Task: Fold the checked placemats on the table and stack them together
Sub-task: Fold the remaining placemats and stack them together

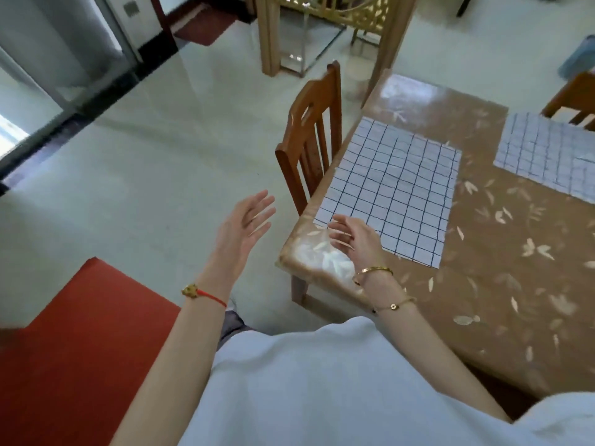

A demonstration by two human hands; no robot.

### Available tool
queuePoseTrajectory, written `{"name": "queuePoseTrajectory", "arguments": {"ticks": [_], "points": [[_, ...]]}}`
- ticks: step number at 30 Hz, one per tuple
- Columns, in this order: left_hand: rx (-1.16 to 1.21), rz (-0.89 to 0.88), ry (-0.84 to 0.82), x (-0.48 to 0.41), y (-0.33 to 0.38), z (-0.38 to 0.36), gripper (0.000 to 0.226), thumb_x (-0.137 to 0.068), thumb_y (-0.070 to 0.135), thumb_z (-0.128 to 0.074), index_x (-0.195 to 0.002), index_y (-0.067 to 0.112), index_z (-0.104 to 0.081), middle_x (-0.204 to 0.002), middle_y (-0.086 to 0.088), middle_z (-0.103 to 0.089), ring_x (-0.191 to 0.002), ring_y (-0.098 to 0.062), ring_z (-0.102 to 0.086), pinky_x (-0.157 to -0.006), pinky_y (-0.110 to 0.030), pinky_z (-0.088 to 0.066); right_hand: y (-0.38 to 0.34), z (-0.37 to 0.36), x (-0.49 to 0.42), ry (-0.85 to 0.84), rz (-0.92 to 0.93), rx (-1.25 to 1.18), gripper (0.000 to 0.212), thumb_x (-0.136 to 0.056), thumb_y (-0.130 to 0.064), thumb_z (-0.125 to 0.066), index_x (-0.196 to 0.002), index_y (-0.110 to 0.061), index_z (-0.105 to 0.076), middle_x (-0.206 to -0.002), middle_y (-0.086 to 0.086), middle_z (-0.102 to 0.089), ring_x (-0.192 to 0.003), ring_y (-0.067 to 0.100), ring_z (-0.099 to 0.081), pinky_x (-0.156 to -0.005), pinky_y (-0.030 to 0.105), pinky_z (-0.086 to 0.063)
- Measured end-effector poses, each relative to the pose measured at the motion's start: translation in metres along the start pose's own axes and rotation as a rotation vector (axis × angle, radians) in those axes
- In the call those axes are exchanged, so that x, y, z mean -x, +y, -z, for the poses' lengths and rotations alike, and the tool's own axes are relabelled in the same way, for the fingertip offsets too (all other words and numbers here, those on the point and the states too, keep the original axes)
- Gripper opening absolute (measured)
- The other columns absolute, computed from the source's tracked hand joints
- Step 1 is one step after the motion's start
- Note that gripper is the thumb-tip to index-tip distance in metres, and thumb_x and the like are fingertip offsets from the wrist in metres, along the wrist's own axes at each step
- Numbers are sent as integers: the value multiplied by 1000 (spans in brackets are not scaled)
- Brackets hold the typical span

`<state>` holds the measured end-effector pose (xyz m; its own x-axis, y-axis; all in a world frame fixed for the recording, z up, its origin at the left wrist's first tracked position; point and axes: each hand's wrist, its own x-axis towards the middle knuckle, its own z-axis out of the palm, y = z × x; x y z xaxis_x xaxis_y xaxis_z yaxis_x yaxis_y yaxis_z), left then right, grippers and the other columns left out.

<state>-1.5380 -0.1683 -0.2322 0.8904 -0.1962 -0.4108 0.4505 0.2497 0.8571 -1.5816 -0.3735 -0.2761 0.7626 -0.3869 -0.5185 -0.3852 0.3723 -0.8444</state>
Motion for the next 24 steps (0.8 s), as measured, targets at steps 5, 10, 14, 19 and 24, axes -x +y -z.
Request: {"name": "queuePoseTrajectory", "arguments": {"ticks": [5,10,14,19,24], "points": [[-124,56,-126,-83,49,20,38,-102,31,-42,-132,15,-60,-128,2,-67,-120,-14,-62,-110,-39,-44,-8,-60,-38,159,16,-104,21,-94,-19,-53,-93,-11,-72,-85,5,-73,-80,20,-66,-75,31,-55],[-249,117,-295,-150,96,46,36,-103,28,-42,-129,15,-62,-125,2,-69,-118,-13,-63,-110,-40,-43,-9,-131,-59,285,45,-257,17,-94,-18,-56,-93,-9,-72,-85,6,-73,-73,17,-64,-68,27,-54],[-335,139,-412,-202,124,58,37,-103,31,-42,-131,17,-61,-125,3,-69,-117,-13,-63,-109,-40,-44,-14,-172,-78,407,32,-360,19,-92,-18,-59,-101,-7,-71,-93,10,-73,-78,19,-66,-77,32,-55],[-366,177,-548,-254,152,50,37,-103,30,-41,-132,16,-60,-124,3,-69,-117,-14,-64,-108,-39,-45,-29,-196,-93,554,33,-482,19,-92,-15,-60,-104,-3,-69,-88,9,-72,-78,20,-63,-81,33,-56],[-400,191,-671,-302,170,22,35,-104,31,-40,-129,17,-62,-122,4,-70,-116,-14,-65,-108,-40,-45,-45,-202,-124,690,49,-588,17,-89,-12,-63,-101,-2,-69,-82,6,-72,-75,20,-66,-76,33,-56]]}}
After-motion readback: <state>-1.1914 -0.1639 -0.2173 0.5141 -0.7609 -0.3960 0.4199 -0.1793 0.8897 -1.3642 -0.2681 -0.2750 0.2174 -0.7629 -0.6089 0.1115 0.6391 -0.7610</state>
